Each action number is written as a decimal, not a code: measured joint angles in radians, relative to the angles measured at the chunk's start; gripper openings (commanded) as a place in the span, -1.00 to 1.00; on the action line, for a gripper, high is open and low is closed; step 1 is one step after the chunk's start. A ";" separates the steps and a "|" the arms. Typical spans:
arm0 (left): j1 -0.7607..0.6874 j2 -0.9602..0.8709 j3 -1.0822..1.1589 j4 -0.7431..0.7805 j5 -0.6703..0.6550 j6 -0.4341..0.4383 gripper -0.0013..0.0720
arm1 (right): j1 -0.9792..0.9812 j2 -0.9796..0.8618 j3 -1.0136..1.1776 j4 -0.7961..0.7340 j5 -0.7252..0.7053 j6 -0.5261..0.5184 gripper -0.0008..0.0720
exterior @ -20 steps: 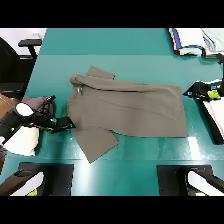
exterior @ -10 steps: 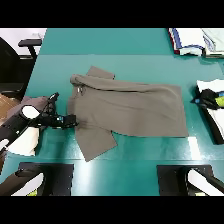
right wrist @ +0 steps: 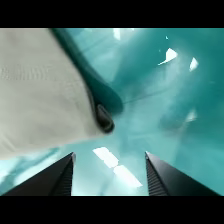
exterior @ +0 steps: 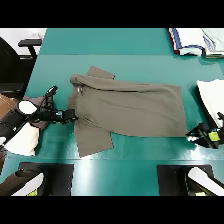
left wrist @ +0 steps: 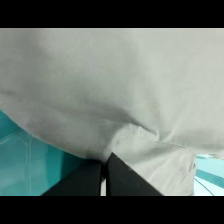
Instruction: Fold the shirts.
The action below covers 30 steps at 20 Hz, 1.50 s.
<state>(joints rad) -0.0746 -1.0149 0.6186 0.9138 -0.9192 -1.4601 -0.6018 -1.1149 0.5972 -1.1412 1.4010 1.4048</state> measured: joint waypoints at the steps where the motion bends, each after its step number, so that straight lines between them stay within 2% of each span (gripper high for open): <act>1: 0.000 0.000 0.001 -0.001 0.000 0.002 -0.90 | -0.009 -0.014 -0.023 0.050 -0.018 -0.012 0.20; 2: 0.000 0.000 0.002 0.000 0.000 0.002 -0.90 | -0.014 -0.028 -0.039 0.101 -0.034 -0.024 0.18; 4: 0.000 0.000 0.003 -0.001 0.001 0.002 -0.90 | -0.016 -0.043 -0.049 0.169 -0.082 -0.040 -0.08; 5: 0.000 0.000 0.003 -0.001 0.002 0.002 -0.90 | -0.009 -0.047 -0.047 0.186 -0.105 -0.047 -0.48; 7: 0.000 0.000 0.003 -0.001 0.003 0.002 -0.91 | 0.021 -0.047 -0.035 0.200 -0.150 -0.062 -0.92; 12: 0.000 0.037 0.055 0.028 -0.031 -0.006 -0.91 | 0.158 0.027 0.055 0.237 -0.157 -0.089 -0.93; 15: -0.001 0.121 0.192 0.101 -0.109 -0.029 -0.90 | 0.220 0.121 0.190 0.245 -0.139 -0.095 -0.93; 19: -0.001 0.221 0.529 0.177 -0.222 -0.051 -0.90 | 0.254 0.267 0.475 0.248 -0.118 -0.096 -0.93; 24: -0.001 0.264 1.056 0.219 -0.268 -0.084 -0.91 | 0.262 0.390 0.887 0.209 -0.094 -0.071 -0.93; 27: -0.001 0.267 1.311 0.257 -0.257 -0.105 -0.91 | 0.263 0.393 1.136 0.110 -0.037 -0.033 -0.93; 30: -0.001 0.267 1.445 0.321 -0.234 -0.132 -0.91 | 0.271 0.338 1.360 0.037 0.051 0.003 -0.94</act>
<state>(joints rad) -0.0753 -0.7475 2.0636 1.2350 -1.1530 -1.5925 -0.3309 -0.7765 1.9572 -1.1038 1.4525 1.4078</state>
